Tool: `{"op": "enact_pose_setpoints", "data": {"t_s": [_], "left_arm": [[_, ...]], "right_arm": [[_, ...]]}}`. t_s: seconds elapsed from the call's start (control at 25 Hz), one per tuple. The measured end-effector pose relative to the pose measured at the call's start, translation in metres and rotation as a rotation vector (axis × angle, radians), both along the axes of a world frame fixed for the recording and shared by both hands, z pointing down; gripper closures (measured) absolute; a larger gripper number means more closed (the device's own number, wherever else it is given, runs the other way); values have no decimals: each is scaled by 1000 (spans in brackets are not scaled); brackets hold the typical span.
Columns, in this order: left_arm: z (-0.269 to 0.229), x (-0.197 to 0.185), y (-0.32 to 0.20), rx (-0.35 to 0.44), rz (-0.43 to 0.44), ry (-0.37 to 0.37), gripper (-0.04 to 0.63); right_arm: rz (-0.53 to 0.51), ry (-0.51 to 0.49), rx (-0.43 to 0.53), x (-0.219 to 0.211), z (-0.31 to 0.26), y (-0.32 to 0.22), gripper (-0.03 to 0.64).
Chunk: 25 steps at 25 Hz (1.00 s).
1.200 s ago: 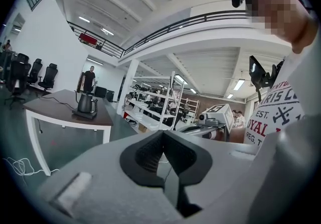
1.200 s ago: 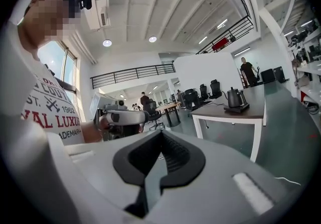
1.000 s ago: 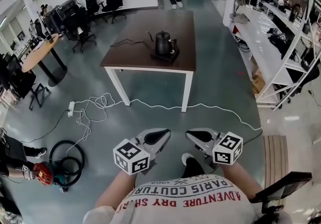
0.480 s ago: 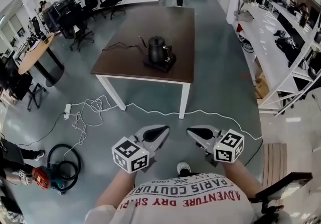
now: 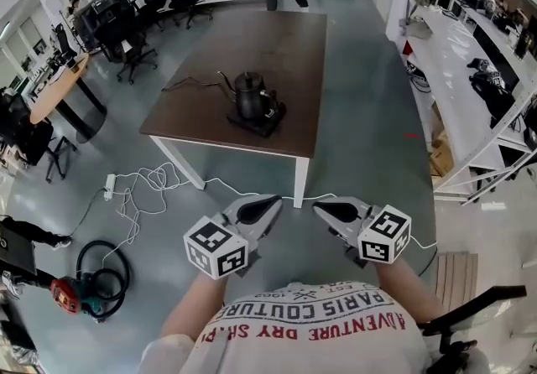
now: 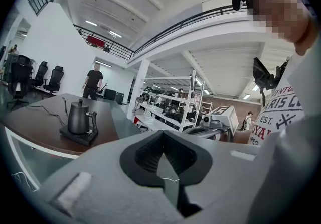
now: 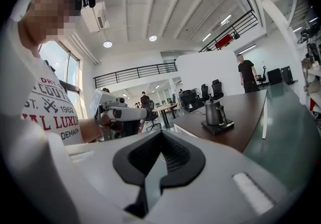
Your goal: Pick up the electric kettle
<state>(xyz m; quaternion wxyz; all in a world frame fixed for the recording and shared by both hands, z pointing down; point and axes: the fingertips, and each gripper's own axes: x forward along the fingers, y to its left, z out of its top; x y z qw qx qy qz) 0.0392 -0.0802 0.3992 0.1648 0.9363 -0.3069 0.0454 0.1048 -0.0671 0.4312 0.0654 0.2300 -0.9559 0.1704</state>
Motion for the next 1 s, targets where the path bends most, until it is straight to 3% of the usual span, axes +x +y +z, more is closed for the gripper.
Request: {"op": "enact_pose_setpoints", "data": {"t_s": [0.56, 1.0], "left_arm": [[5, -15, -29, -1, -46, -5, 595], [29, -46, -120, -36, -29, 14, 595]], "right_arm": [[-38, 23, 24, -9, 9, -33, 613], [35, 84, 28, -24, 29, -120, 613]]}}
